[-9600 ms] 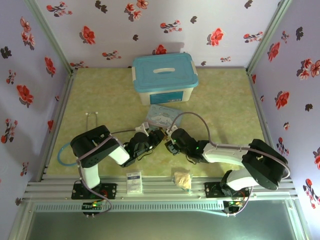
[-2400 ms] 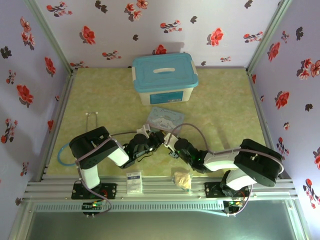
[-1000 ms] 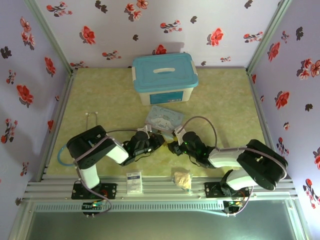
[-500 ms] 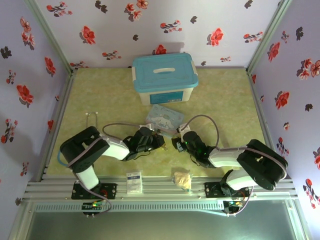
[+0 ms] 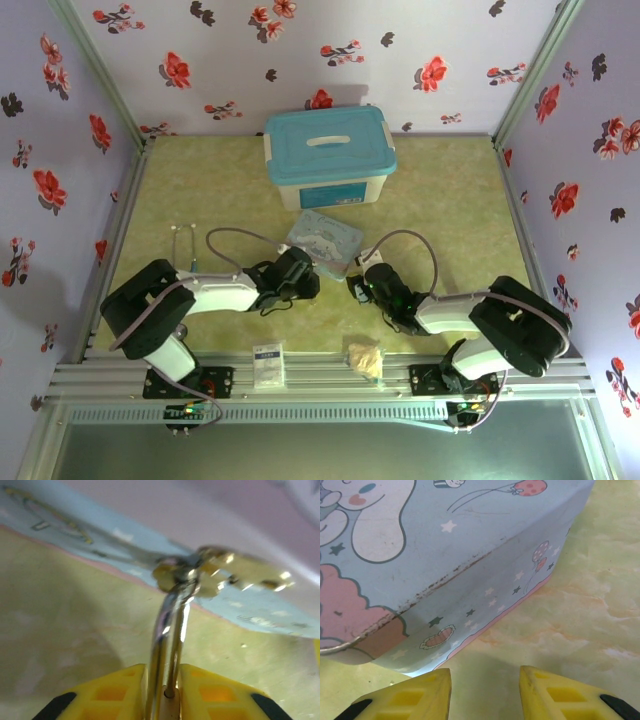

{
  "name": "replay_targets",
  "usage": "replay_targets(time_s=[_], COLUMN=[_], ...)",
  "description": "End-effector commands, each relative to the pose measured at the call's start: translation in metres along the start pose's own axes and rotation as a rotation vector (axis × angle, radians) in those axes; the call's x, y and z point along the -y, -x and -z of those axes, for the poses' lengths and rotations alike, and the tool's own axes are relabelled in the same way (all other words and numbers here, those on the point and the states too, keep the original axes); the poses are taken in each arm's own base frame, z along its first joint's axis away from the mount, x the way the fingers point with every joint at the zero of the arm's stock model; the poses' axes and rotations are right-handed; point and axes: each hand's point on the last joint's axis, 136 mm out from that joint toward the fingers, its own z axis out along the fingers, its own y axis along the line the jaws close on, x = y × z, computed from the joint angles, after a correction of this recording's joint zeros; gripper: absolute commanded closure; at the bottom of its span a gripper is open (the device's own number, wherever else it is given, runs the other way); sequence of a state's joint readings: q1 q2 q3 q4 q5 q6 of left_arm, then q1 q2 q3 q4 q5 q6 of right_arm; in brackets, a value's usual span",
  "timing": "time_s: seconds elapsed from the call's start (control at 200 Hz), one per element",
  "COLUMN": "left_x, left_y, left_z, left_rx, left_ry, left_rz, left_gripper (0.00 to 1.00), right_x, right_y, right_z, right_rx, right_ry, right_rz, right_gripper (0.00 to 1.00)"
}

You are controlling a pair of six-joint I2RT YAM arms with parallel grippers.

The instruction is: Unlock the padlock with the key

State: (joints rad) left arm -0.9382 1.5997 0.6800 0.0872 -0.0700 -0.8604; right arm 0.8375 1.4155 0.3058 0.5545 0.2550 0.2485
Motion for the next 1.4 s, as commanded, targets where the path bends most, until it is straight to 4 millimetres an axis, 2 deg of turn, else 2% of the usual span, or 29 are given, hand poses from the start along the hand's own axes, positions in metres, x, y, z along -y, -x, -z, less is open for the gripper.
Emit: replay_targets(time_s=[0.0,0.265,0.53,0.8,1.01,1.22,1.395], left_x=[-0.029,-0.031,-0.031,-0.021,-0.012,-0.008,0.004], left_y=[-0.014,-0.02,-0.015,-0.012,-0.006,-0.01,-0.013], left_z=[0.006,0.015,0.031,0.018,0.023,0.023,0.021], left_rx=[-0.046,-0.05,-0.001,0.018,0.036,0.035,0.031], left_ry=[0.17,0.246,0.341,0.337,0.423,0.509,0.523], left_rz=[-0.106,-0.178,-0.28,-0.348,-0.469,-0.561,-0.6], left_gripper=[0.74,0.74,0.73,0.75,0.78,0.77,0.76], right_x=[0.005,0.005,0.002,0.002,0.006,0.006,0.005], right_y=[0.001,-0.003,-0.005,-0.005,-0.009,-0.011,-0.013], right_z=[-0.002,-0.004,-0.008,-0.009,-0.007,-0.009,-0.012], right_rx=[0.004,-0.008,-0.016,-0.018,-0.026,-0.024,-0.034], right_ry=[-0.026,-0.026,-0.016,-0.017,-0.03,-0.031,-0.03], right_rz=[-0.028,-0.031,-0.036,-0.04,-0.043,-0.053,-0.053], right_gripper=[0.6,0.61,0.61,0.63,0.63,0.63,0.63])
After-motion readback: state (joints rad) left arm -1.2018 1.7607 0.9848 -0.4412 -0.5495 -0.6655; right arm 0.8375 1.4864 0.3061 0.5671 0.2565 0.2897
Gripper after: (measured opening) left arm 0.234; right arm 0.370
